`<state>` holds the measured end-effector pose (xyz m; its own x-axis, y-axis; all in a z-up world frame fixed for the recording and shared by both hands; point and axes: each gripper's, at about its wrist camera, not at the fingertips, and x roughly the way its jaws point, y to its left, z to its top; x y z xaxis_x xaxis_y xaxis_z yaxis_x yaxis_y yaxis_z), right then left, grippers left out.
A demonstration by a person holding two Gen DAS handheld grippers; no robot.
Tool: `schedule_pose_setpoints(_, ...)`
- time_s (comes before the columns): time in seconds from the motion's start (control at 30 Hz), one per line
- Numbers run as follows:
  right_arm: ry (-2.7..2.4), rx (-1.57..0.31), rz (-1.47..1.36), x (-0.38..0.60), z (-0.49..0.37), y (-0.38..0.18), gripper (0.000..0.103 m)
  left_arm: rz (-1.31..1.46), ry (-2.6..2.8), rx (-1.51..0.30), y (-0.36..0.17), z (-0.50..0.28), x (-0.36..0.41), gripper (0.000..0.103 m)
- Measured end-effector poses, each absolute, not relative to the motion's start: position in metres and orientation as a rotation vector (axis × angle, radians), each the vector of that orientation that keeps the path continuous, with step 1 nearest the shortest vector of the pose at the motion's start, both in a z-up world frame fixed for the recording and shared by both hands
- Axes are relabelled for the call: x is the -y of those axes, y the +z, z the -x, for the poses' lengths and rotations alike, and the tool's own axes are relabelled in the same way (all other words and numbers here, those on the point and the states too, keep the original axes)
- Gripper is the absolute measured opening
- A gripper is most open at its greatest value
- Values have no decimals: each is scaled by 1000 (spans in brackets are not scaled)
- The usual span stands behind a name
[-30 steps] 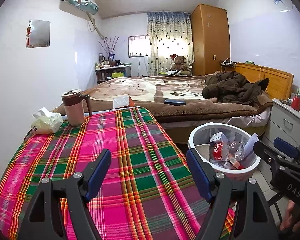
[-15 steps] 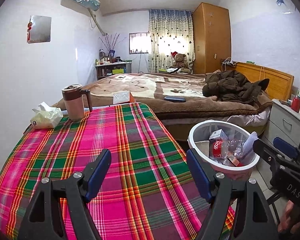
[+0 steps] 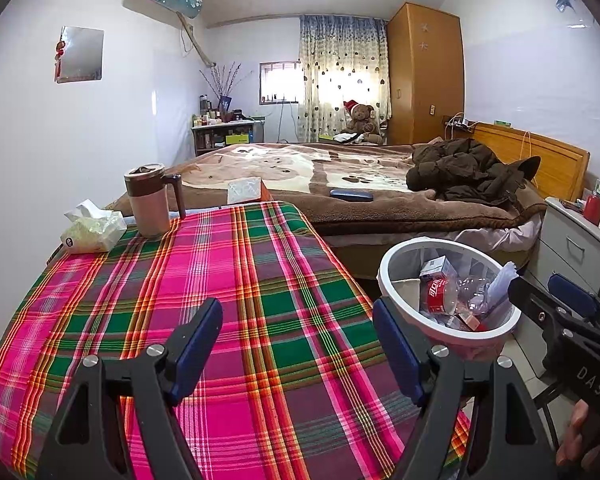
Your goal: Collect trash
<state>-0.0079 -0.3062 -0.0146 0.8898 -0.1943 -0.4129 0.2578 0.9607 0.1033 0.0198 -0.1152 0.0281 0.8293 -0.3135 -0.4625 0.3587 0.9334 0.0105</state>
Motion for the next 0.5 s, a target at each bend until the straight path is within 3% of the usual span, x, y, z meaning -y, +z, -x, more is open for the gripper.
schedule_pose_setpoints(0.5, -236, -411, -159, 305, 8, -14, 75, -98, -360, -472, 31, -18, 116, 79)
